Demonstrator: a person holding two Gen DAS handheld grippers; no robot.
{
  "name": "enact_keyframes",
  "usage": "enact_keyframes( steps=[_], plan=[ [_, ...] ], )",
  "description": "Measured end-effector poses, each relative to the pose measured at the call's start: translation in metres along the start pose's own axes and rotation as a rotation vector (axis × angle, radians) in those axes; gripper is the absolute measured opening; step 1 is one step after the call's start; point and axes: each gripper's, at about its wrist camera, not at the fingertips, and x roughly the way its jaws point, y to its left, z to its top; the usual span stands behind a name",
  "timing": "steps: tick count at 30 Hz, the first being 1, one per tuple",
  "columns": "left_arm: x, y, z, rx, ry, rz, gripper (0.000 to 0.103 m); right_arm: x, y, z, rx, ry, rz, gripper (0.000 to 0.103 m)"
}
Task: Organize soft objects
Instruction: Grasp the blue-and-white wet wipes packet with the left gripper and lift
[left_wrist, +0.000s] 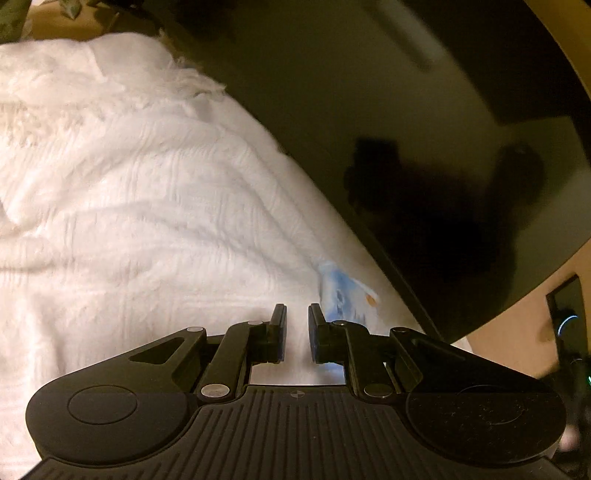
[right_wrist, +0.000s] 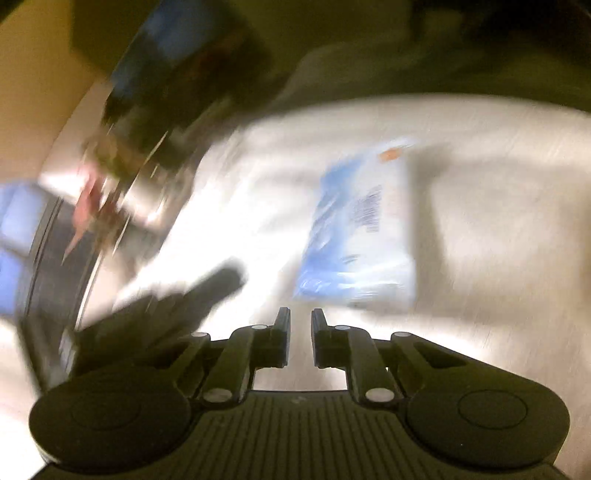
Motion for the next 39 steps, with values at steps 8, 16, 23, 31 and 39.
enact_keyframes(
  steps=[8,16,23,31,39],
  plan=[
    [0.018,-0.052,-0.024,0.224,0.019,0.019,0.016,-0.054,0.005,-0.056,-0.265,-0.07,-0.23,0.055],
    [0.075,-0.136,-0.091,0.734,0.103,0.265,0.025,-0.122,-0.052,-0.087,-0.238,-0.19,-0.441,0.057],
    [0.089,-0.148,-0.097,0.761,0.112,0.262,0.058,-0.166,-0.099,-0.127,-0.218,-0.273,-0.626,0.067],
    [0.075,-0.138,-0.091,0.763,-0.021,0.283,0.064,-0.175,-0.162,-0.161,-0.037,-0.299,-0.724,0.072],
    [0.101,-0.127,-0.059,0.686,0.03,0.285,0.072,-0.168,-0.178,-0.183,0.028,-0.325,-0.706,0.086]
  ],
)
